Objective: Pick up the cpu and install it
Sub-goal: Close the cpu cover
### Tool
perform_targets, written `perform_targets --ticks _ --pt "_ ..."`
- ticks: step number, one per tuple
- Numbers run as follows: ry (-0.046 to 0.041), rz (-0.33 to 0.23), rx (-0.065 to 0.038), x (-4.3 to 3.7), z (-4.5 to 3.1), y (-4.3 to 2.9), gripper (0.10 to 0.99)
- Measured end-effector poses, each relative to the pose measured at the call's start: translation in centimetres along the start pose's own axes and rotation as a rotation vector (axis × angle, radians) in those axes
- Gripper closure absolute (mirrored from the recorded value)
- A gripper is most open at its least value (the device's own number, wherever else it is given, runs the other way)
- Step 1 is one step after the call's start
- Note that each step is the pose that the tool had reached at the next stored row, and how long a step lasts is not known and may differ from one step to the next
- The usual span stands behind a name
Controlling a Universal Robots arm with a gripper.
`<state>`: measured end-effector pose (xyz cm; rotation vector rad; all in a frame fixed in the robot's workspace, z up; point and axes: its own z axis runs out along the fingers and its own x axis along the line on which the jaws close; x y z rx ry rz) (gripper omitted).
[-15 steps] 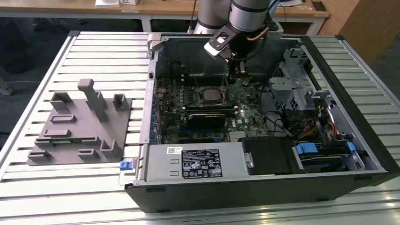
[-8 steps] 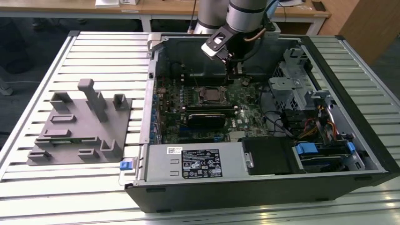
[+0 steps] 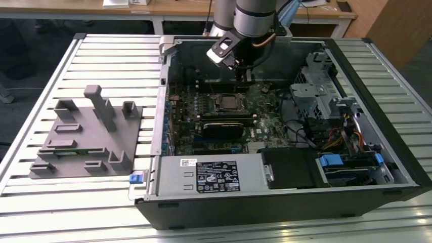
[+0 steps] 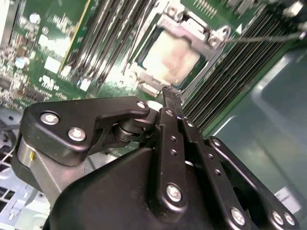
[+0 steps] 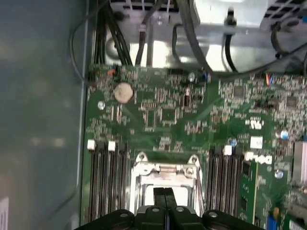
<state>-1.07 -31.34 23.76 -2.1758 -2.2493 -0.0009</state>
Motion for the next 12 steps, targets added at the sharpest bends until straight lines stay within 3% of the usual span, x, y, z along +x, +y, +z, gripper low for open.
perform_targets --ticks 5,12 --pt "-0.0001 0.000 0.000 -0.54 0.24 -1.24 0.980" --pt "0.0000 -0.002 -0.001 -0.97 0.39 -1.73 0.980"
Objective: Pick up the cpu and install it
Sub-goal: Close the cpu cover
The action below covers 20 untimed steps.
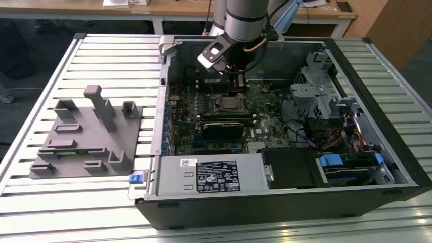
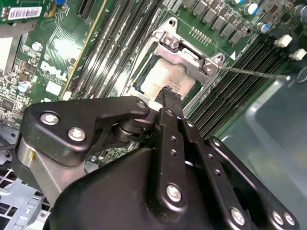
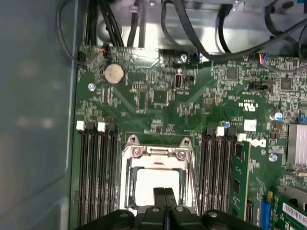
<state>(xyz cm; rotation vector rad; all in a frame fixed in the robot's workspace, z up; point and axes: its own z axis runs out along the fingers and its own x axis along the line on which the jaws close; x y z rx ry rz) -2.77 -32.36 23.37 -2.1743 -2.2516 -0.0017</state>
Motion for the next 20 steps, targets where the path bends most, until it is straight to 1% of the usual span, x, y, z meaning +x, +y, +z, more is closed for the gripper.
perform_targets --ticks 5,8,13,20 --pt "-0.0001 -0.004 0.000 0.00 0.27 -1.35 0.980" --pt "-0.0001 -0.006 -0.002 -0.02 0.63 -1.93 0.980" --pt "-0.0003 -0.007 -0.007 -0.02 1.45 -2.27 0.980" --pt "-0.0002 -0.007 -0.008 -0.01 2.73 -2.27 0.980"
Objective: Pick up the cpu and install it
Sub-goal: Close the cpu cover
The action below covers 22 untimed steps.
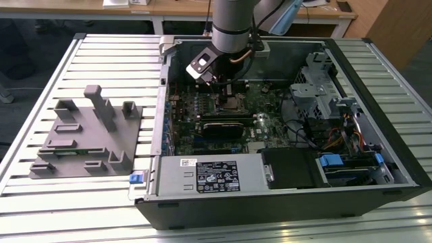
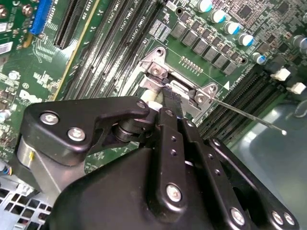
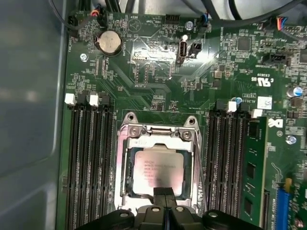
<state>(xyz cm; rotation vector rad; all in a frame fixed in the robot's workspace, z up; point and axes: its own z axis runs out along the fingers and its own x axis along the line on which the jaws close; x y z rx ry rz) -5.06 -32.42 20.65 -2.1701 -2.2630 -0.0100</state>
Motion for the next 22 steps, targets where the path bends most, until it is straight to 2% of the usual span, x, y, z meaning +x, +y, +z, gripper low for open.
perform_targets --ticks 5,15,17,20,22 --pt "-0.0001 0.000 0.000 0.03 0.55 0.00 0.980" --pt "-0.0002 0.000 0.000 0.01 0.79 0.26 0.980" --pt "0.0016 0.000 -0.001 0.04 0.65 0.31 0.980" --pt "0.0000 0.000 0.001 0.02 -0.16 0.32 0.980" --pt "0.0001 0.000 0.001 0.02 -0.28 0.37 0.980"
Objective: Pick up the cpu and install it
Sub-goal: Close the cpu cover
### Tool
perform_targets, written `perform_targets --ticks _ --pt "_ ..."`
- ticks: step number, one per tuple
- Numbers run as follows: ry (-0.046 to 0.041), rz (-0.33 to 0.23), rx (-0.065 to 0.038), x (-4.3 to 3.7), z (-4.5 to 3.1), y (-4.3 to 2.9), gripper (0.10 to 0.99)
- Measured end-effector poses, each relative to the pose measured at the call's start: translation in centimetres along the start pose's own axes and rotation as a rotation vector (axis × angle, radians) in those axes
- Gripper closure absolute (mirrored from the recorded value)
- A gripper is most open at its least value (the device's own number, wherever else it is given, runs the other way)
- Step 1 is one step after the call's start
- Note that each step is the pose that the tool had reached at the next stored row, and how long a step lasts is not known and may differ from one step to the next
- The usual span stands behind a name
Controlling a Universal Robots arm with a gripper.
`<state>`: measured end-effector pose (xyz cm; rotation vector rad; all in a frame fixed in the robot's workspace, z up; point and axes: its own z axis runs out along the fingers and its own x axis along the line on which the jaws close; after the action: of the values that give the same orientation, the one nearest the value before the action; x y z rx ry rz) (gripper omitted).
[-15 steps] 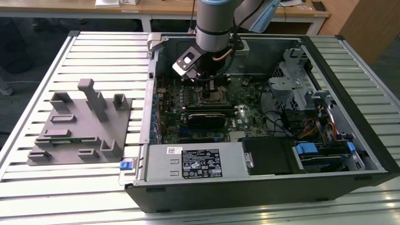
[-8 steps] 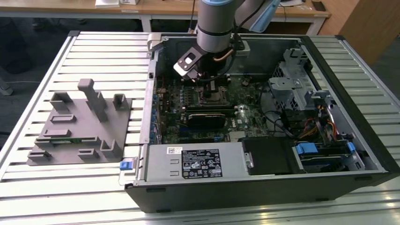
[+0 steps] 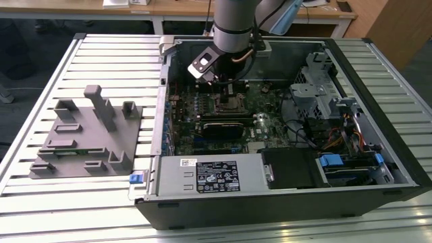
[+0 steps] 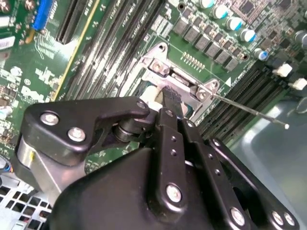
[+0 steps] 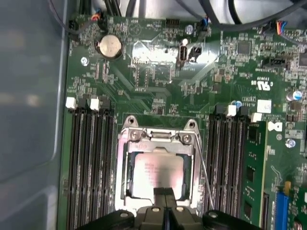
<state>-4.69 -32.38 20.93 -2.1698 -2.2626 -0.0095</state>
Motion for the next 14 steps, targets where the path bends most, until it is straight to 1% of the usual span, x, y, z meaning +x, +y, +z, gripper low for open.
perform_targets --ticks 2,8,14 --pt "-0.0003 0.000 0.000 -0.01 -0.01 0.19 0.980" --pt "-0.0002 0.000 0.000 -0.06 -0.01 1.12 0.980" --pt "-0.0003 0.000 0.000 -0.07 -0.01 1.65 0.980"
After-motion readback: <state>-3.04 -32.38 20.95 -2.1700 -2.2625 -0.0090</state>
